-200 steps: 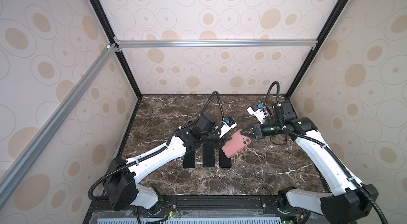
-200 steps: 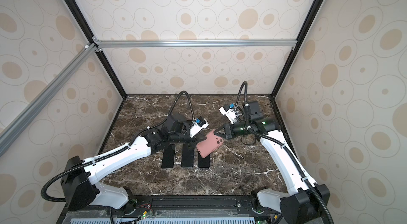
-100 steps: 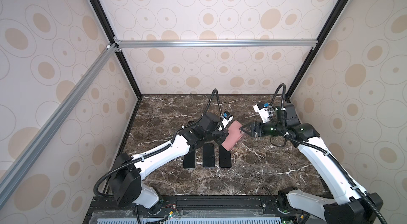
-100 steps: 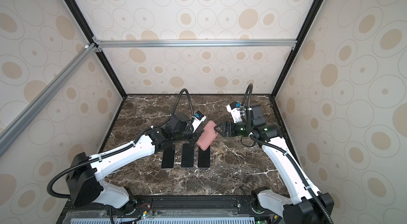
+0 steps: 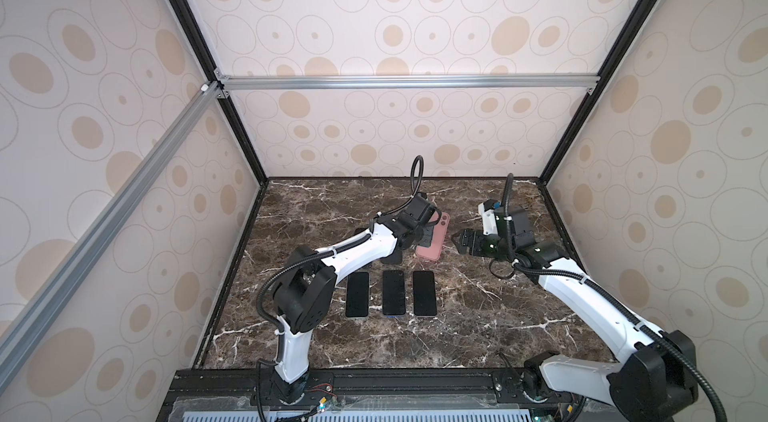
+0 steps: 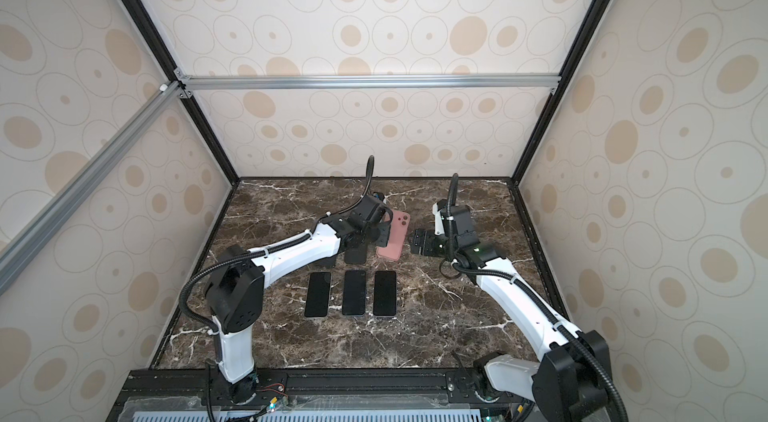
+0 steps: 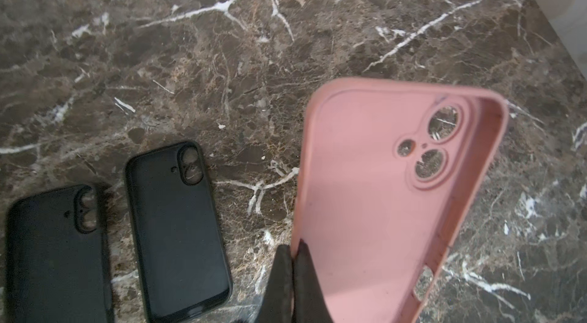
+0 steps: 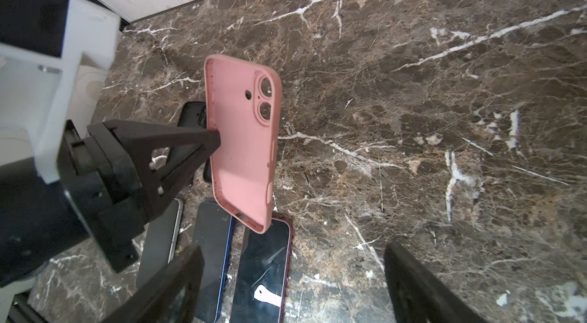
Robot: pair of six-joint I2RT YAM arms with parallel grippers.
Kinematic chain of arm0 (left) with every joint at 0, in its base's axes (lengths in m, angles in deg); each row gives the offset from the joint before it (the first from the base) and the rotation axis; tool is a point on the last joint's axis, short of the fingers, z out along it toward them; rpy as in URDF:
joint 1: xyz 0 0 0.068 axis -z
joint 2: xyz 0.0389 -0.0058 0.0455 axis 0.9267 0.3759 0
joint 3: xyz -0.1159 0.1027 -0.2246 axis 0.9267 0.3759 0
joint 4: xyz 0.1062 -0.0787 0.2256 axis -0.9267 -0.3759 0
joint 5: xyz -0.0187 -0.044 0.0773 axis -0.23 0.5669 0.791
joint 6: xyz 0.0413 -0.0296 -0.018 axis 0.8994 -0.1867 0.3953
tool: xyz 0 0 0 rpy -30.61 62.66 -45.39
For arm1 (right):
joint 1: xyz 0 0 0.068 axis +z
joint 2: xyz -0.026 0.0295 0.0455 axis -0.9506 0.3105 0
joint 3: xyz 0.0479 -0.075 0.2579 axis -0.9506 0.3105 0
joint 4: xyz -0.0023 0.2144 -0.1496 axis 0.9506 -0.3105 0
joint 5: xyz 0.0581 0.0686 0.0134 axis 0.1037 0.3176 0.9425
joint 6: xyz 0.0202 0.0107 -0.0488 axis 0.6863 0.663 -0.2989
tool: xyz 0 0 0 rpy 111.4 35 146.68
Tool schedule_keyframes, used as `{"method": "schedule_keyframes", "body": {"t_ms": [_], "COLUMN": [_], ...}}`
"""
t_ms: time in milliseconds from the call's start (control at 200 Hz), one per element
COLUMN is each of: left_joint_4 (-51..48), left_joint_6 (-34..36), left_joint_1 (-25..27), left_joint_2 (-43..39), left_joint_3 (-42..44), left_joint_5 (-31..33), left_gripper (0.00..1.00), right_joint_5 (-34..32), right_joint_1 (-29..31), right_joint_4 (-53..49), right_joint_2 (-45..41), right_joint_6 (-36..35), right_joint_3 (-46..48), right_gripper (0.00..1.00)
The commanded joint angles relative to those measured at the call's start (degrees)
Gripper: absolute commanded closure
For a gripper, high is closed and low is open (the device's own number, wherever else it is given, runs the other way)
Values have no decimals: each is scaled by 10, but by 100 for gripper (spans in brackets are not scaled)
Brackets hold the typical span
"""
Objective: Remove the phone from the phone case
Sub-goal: 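Place the pink case on the table beside the black cases with the left gripper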
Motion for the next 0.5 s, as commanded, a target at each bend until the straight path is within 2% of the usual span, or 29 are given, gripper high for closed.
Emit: {"method": "schedule_keyframes", "body": {"t_ms": [0, 65, 260, 495], "left_joint_4": [-75, -78, -86, -78], "left_joint_6": [-64, -71, -89, -98], "left_joint_1": [-25, -31, -50, -56], "left_joint_2": [51, 68, 116, 139], "left_joint_3": [-68, -80, -111, -111], "left_joint_5": [-21, -16, -55, -73], "left_gripper": [100, 100, 100, 100], "right_joint_5": [-36, -36, -48, -47], "right_joint_1": [5, 8, 15, 15], "right_joint_4": [33, 33, 17, 12], "right_joint_2": [12, 17, 25, 23], "right_joint_6": [11, 7, -11, -15], "right_joint_3": [9, 8, 2, 15], "right_gripper": [8, 8, 7, 7]}}
